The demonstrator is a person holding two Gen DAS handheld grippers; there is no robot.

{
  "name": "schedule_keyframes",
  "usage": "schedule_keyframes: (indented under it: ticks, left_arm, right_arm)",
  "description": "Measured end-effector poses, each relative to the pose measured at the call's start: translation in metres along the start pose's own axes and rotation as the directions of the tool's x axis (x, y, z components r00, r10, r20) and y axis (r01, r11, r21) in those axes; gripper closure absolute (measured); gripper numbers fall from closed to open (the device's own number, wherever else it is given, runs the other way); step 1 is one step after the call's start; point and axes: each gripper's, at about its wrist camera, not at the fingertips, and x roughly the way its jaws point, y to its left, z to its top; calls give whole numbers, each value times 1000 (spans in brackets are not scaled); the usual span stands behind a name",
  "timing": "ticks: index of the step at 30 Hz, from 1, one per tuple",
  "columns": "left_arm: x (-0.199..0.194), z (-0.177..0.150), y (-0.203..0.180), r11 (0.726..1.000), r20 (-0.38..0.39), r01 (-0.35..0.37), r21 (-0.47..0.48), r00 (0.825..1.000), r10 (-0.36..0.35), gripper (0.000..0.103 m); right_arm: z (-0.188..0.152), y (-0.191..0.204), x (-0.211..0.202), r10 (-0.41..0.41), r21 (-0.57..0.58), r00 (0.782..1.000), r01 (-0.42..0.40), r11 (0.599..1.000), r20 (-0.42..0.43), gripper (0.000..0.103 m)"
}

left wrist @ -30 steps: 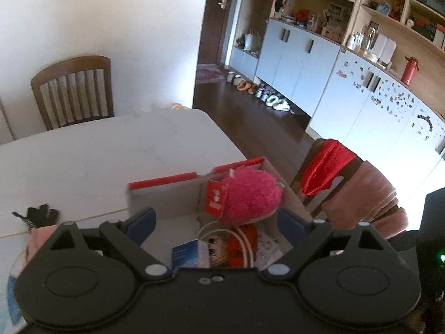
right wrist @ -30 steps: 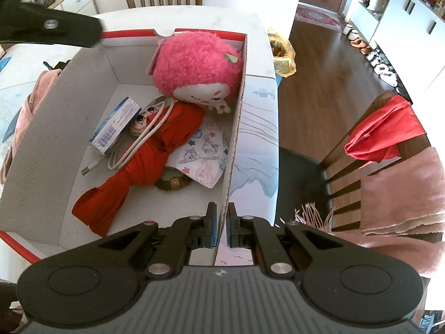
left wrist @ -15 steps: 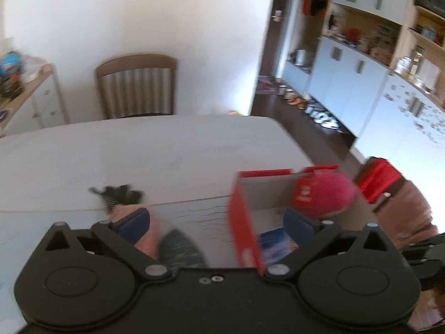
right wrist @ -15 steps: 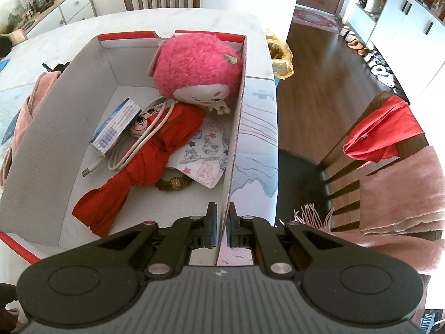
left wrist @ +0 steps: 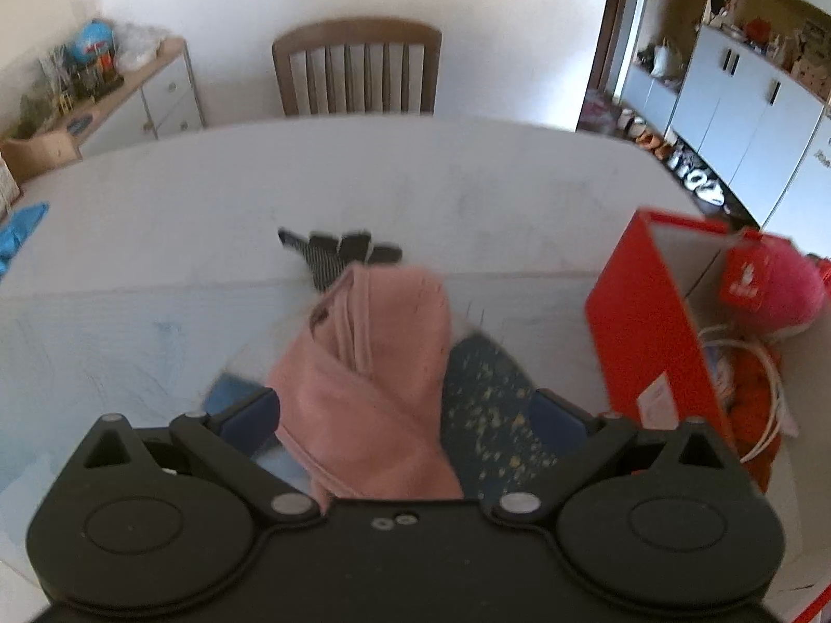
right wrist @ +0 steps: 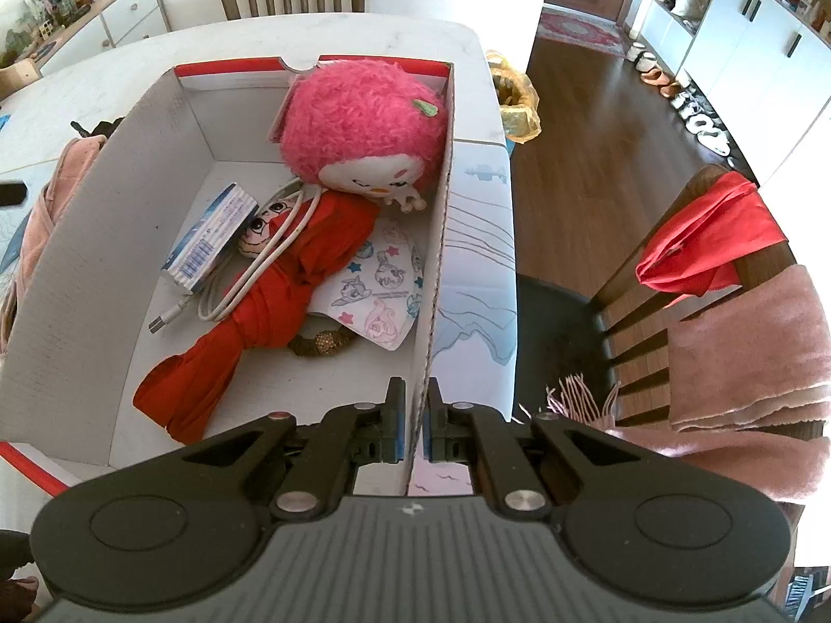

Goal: Organize objects
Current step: 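Move the left gripper to the pink cloth bag and grasp it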

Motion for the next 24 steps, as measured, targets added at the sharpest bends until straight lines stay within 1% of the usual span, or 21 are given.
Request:
schedule_keyframes:
  ticks: [3,6,11,14,16,18,21,22,24]
  left_arm:
    - [16,-9,0,1000,-38,-13,17,999,13,2]
    - [26,-17,0,1000,-70,-17,13,997,18,1]
    - [38,-22,4,1000,-94,-24,-6,995,24,2]
    - [42,-24,5,1000,-101,-20,-13,995,19,8]
    - [46,-25,7,1000,-110,-21,-24,994,18,16]
    - [48,-26,10,999,-117,-21,-37,993,17,22]
    - [49,-26,11,999,-118,-23,-41,993,18,26]
    - [49,-26,12,999,-117,-23,-43,993,18,29]
    - [49,-27,14,999,-113,-22,-44,993,17,41]
  right_arm:
    - [0,0,1,0,3,1000,0,1000,-3,97]
    - [0,0,1,0,4,1000,0,1000,-4,97]
    - [-1,-1,1,1,5,1000,-1,1000,-6,97]
    - [-1,-1,1,3,7,1000,-3,1000,-8,97]
    - [-2,-1,1,4,7,1000,-4,1000,-10,97]
    - [-2,-1,2,5,9,1000,-5,1000,-12,97]
    - [-3,-1,3,5,10,1000,-5,1000,-15,97]
    - [-3,-1,3,6,10,1000,-6,1000,-15,97]
    - [-3,-2,3,5,9,1000,-5,1000,-13,97]
